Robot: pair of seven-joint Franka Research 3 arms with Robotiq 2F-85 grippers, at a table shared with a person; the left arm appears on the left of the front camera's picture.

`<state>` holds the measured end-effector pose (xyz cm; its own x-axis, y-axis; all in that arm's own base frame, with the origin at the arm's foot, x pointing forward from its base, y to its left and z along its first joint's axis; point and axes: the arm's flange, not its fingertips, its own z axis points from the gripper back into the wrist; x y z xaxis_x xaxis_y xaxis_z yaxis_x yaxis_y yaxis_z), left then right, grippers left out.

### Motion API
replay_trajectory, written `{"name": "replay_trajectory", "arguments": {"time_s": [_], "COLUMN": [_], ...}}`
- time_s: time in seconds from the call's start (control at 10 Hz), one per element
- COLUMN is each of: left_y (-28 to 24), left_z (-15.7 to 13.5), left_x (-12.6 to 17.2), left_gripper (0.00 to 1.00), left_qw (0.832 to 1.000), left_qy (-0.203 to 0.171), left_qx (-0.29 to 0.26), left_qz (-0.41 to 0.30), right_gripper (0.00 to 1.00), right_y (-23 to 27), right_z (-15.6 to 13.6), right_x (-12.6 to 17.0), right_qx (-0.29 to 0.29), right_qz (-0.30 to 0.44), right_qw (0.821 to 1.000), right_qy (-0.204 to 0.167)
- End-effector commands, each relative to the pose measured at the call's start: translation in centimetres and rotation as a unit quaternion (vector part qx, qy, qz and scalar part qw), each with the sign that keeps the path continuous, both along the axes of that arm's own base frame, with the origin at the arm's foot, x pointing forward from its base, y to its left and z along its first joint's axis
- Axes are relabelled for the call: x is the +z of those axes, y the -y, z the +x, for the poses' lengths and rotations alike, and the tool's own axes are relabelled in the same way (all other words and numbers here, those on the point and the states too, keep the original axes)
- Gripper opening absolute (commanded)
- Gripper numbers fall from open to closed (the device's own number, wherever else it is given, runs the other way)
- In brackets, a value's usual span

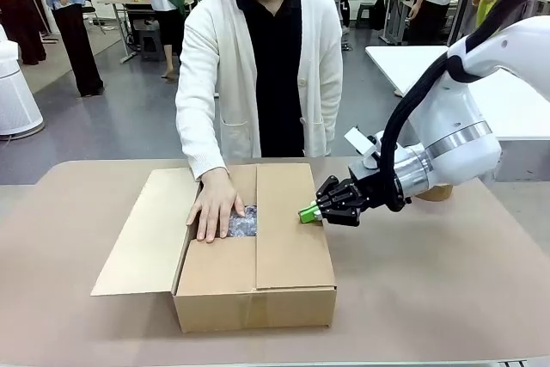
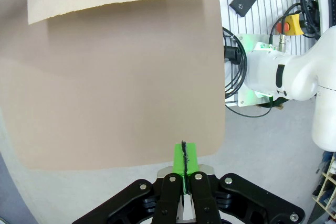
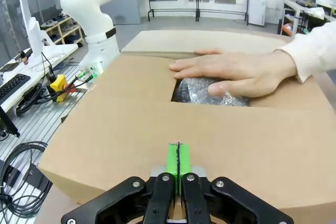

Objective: Wrap the clocks to prevent damage.
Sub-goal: Push the right (or left) flap of the Package Box to close it, then push the left (or right) flap of the Package Box to close it.

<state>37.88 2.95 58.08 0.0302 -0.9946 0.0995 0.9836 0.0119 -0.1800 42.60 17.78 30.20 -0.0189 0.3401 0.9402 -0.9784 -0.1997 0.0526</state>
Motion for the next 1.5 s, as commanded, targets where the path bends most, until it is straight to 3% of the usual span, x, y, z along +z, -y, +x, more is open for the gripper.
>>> {"name": "replay_trajectory", "arguments": {"time_s": [0.0, 0.4, 0.5, 1.4], "left_y": [-0.2, -0.2, -0.2, -0.2], "left_z": [0.0, 0.0, 0.0, 0.0], "left_x": [0.2, 0.2, 0.2, 0.2], "left_gripper": [0.0, 0.0, 0.0, 0.0], "left_qw": [1.0, 1.0, 1.0, 1.0], "left_qy": [-0.003, -0.003, -0.003, -0.003], "left_qx": [-0.008, -0.008, -0.008, -0.008], "left_qz": [-0.004, -0.004, -0.004, -0.004], "right_gripper": [0.01, 0.01, 0.01, 0.01], "right_y": [-1.1, -0.6, -0.2, -0.2], "right_z": [0.4, 0.3, 0.3, 0.3], "right_x": [-1.6, -1.7, -0.1, -0.1], "right_qx": [-0.006, 0.007, 0.0, 0.0], "right_qz": [-0.018, -0.016, 0.0, 0.0], "right_qw": [1.0, 1.0, 1.0, 1.0], "right_qy": [-0.014, -0.011, -0.008, -0.008]}}
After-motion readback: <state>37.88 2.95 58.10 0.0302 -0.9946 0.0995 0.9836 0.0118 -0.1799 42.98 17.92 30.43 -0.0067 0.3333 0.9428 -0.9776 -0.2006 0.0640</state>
